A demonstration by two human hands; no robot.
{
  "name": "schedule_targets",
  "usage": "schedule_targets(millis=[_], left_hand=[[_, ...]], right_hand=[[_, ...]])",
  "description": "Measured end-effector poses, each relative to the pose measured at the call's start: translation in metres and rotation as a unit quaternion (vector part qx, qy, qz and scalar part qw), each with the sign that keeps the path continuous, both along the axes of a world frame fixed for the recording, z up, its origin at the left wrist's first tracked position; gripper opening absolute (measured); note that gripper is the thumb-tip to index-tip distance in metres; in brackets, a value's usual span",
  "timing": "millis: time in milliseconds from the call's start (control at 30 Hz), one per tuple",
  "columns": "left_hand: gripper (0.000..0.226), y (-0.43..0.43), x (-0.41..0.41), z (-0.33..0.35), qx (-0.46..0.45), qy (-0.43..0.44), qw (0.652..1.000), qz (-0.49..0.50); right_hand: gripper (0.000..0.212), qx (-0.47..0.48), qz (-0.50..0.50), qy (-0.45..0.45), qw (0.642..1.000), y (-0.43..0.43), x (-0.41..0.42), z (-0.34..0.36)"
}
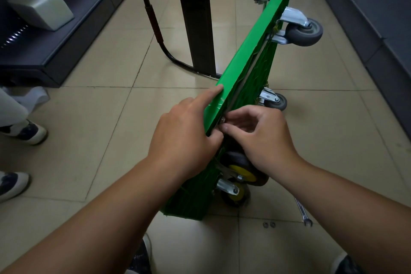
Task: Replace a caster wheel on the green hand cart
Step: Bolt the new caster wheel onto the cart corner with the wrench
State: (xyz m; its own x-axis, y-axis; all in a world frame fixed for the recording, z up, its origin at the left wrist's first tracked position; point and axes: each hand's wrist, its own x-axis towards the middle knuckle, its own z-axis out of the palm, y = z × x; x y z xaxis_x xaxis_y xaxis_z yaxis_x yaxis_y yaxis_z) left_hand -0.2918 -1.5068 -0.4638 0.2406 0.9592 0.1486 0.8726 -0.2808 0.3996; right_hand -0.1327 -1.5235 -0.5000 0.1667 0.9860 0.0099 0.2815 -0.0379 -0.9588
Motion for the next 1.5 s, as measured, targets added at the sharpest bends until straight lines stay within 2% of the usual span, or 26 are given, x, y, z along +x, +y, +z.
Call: schedule_targets(millis=[167,433,667,733,833,900,967,1033,1167,1267,1400,1500], left_hand=[[0.079,0.001,-0.001,0.000,0.002,-0.001,1.000,-0.001],[0.080,0.001,0.001,-0.002,0.012,0.003,1.000,0.001],[0.080,0.001,0.000,-0.002,0.020,0.009,1.000,-0.007],[0.079,0.001,0.000,-0.002,0.017,0.010,1.000,-0.007],[0.080,0.001,0.000,-0.001,0.010,0.012,1.000,-0.007],[0.080,0.000,-0.002,0.002,0.006,0.021,1.000,-0.008],[0.078,-0.003,-0.003,0.003,0.012,0.044,0.999,-0.013],[0.076,-0.007,-0.001,0.004,0.031,0.081,0.996,-0.024],[0.065,-0.025,0.011,0.010,0.088,0.099,0.988,-0.074],[0.051,-0.049,0.026,0.012,0.122,0.071,0.980,-0.143],[0.042,-0.087,0.051,0.000,0.050,0.063,0.962,-0.261],[0.046,-0.093,0.058,-0.006,0.016,0.094,0.956,-0.276]], right_hand=[[0.013,-0.040,-0.022,0.068,0.997,0.001,-0.001,-0.003],[0.011,-0.038,-0.028,0.051,0.998,0.000,-0.001,-0.006],[0.013,-0.041,-0.043,0.093,0.994,0.002,-0.004,-0.010],[0.011,-0.026,-0.025,0.048,0.998,0.002,-0.001,-0.010],[0.010,0.021,0.024,-0.121,0.992,0.002,0.006,-0.005],[0.027,0.062,0.056,-0.241,0.967,-0.001,0.012,0.002],[0.041,0.093,0.078,-0.316,0.941,-0.008,0.019,0.010],[0.046,0.104,0.089,-0.342,0.930,-0.021,0.024,0.014],[0.053,0.076,0.111,-0.364,0.922,-0.056,0.043,0.009],[0.052,0.060,0.102,-0.363,0.924,-0.080,0.067,0.003],[0.036,0.002,0.070,-0.367,0.928,-0.102,0.093,-0.031],[0.023,-0.090,0.024,-0.333,0.938,-0.117,0.103,-0.084]])
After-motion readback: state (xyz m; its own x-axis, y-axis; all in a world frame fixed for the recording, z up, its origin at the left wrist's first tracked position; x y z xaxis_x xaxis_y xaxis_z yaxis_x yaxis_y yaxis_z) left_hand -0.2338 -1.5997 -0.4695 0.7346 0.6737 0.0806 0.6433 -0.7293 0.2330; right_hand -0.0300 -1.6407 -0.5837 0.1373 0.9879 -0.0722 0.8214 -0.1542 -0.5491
